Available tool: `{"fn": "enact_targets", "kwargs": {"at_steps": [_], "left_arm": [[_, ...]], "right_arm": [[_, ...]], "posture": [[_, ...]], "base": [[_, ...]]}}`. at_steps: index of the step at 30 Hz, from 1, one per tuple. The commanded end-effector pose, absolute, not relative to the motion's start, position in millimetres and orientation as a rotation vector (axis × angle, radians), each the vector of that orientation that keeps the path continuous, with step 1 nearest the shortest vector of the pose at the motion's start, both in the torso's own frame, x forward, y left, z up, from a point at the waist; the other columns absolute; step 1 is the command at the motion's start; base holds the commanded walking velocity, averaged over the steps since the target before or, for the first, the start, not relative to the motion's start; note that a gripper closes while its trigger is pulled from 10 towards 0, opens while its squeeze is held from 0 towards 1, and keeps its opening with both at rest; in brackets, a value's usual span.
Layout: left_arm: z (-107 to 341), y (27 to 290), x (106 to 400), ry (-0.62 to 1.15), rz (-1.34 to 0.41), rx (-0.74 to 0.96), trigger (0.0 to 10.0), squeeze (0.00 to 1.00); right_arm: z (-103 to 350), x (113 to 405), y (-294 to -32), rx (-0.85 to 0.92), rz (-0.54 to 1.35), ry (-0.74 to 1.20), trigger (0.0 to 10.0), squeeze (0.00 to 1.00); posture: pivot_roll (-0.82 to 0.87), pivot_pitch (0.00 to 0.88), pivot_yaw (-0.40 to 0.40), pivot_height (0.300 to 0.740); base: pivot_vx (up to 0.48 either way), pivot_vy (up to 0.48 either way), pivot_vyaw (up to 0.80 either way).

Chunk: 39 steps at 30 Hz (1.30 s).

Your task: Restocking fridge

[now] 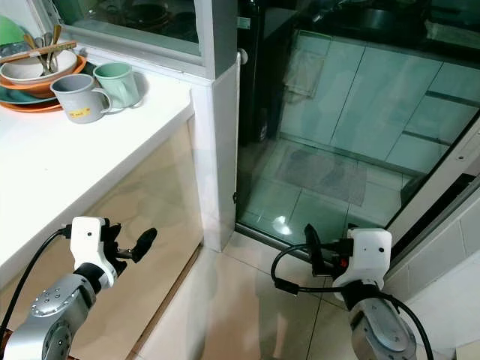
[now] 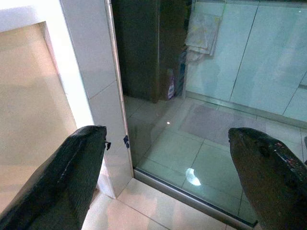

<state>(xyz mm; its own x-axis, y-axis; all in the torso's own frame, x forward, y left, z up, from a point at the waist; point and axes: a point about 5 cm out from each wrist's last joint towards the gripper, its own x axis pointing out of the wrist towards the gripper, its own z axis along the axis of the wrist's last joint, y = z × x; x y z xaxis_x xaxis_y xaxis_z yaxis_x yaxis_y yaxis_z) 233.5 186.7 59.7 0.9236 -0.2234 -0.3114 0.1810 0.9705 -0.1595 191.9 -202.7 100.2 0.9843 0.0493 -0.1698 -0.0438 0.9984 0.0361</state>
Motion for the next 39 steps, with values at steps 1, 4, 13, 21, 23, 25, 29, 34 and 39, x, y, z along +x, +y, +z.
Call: {"fn": "enact_targets", "kwargs": {"at_steps": [1,4,13,21,23,25,29,34,39], "left_arm": [[94.5,115.1,297.7,0.218,-0.401,-0.280,10.0,0.00],[94.5,115.1,297.7,0.218,-0.401,-0.280,10.0,0.00],[121.1,91.5,314.3,0.081,-0.525,-0.144,10.0,0.00],[109.8,113.7,312.3,0.112,-0.455,-0.125,10.0,0.00],[96.8,140.0,289.7,0.159,-0.418,-0.099,10.0,0.00],[93.8,148.0,277.5,0.166,-0.417,-0.101,10.0,0.00],[103.8,156.9,266.3,0.093,-0.362,-0.110,10.0,1.00],[118.2,151.9,280.6,0.012,-0.308,-0.109,10.0,1.00],[123.0,149.8,284.6,0.018,-0.302,-0.101,10.0,1.00]], "right_arm": [[84.4,275.6,-191.0,0.045,-0.064,0.229,10.0,0.00],[84.4,275.6,-191.0,0.045,-0.064,0.229,10.0,0.00],[99.7,272.5,-190.5,0.030,-0.127,0.142,10.0,0.00],[99.2,261.7,-202.5,-0.126,-0.179,0.100,10.0,0.00],[111.3,243.8,-213.4,-0.202,-0.213,0.040,10.0,0.00],[113.9,235.9,-217.4,-0.205,-0.224,0.035,10.0,0.00],[115.9,223.7,-225.5,-0.129,-0.260,0.023,10.0,1.00],[118.3,234.8,-217.0,-0.079,-0.220,-0.026,10.0,1.00],[113.4,235.2,-220.3,-0.009,-0.263,-0.014,10.0,1.00]], "posture": [[-0.05,0.000,0.078,0.736],[-0.05,0.000,0.078,0.736],[-0.10,0.000,0.091,0.736],[-0.10,0.000,0.098,0.736],[-0.10,0.000,0.092,0.736],[-0.10,0.000,0.083,0.736],[-0.08,0.000,0.053,0.736],[-0.08,0.000,0.044,0.736],[-0.08,0.000,0.054,0.736]], "base": [[0.000,0.000,0.00],[0.000,0.000,0.00],[0.000,0.000,0.00],[0.000,0.000,0.00],[0.000,0.000,0.00],[0.000,0.000,0.00],[0.000,0.000,0.00],[0.000,0.000,0.00],[0.000,0.000,0.00]]}}
